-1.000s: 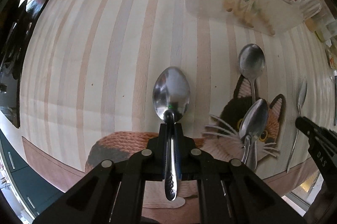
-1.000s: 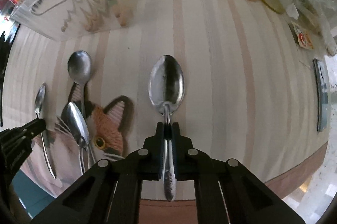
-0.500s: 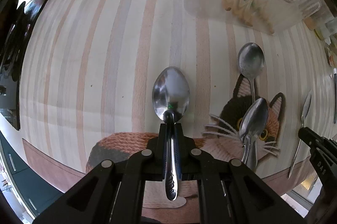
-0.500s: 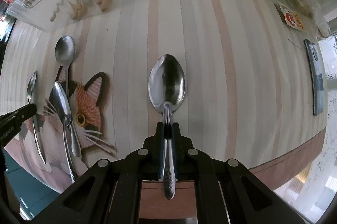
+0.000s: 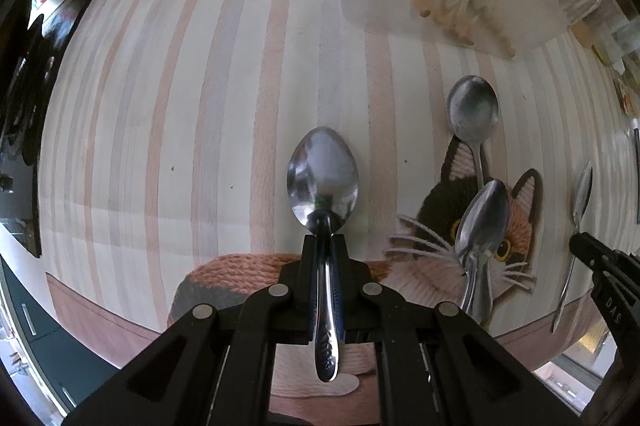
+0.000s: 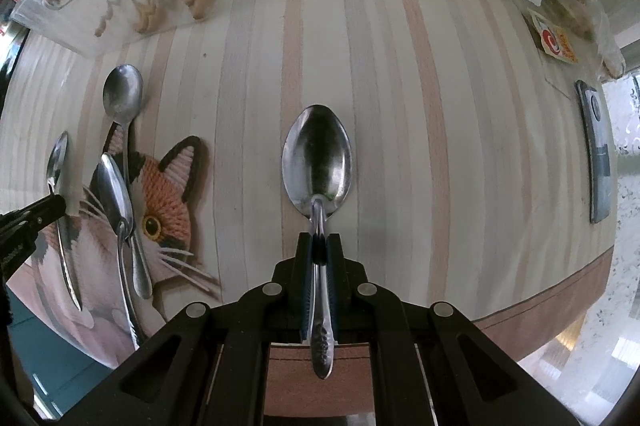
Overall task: Organize utensils
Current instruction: 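Carry both spoons into the clear basket and open both tools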
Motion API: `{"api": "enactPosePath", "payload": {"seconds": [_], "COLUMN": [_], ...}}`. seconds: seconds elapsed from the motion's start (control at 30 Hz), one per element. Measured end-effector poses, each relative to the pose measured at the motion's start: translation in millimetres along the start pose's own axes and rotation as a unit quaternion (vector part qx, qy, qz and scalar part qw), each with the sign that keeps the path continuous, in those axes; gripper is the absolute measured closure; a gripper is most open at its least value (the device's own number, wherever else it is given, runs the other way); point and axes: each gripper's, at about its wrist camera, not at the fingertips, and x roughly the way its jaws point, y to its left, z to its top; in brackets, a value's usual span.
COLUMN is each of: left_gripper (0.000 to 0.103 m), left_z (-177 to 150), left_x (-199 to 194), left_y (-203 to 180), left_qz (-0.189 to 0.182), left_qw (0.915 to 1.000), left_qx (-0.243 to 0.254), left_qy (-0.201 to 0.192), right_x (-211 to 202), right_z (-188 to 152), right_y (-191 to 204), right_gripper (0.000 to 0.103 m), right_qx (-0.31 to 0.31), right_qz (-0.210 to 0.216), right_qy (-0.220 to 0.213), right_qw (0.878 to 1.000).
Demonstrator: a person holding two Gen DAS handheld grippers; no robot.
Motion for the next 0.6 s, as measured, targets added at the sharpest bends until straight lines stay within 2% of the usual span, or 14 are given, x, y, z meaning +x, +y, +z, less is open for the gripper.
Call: {"api": "enactPosePath", "payload": {"seconds": [0.27,0.43,0.47,0.6], "left_gripper": [0.099,0.099,0.099,0.099], "left_z": [-6,-5,-4,3], "left_x": [-24,-56,-65,-92], "left_y": [4,5,5,6], "left_qz": [0.009,0.012,0.011,0.004], "left_qw": [0.9995,0.9976,0.9970,0.9946], "left_qx": [0.000,-0.003,-0.004,-0.008], "left_qy": [-0.031,-0.068,-0.077,-0.104], "right_x": [-3,-22,-27,-51], "right_z": [-9,-12,-12,-9], "right_y": [1,-6,-6,-8], "right_gripper": [0.096,0.097,0.102,0.103], "right_qx": [0.013,0.019,0.020,0.022], "right_qz": [0.009,0.024,0.028,0.040], "right_qy": [-0.013,-0.031,-0.037,-0.059], "right_qw": [1.000,0.999,0.999,0.997]}}
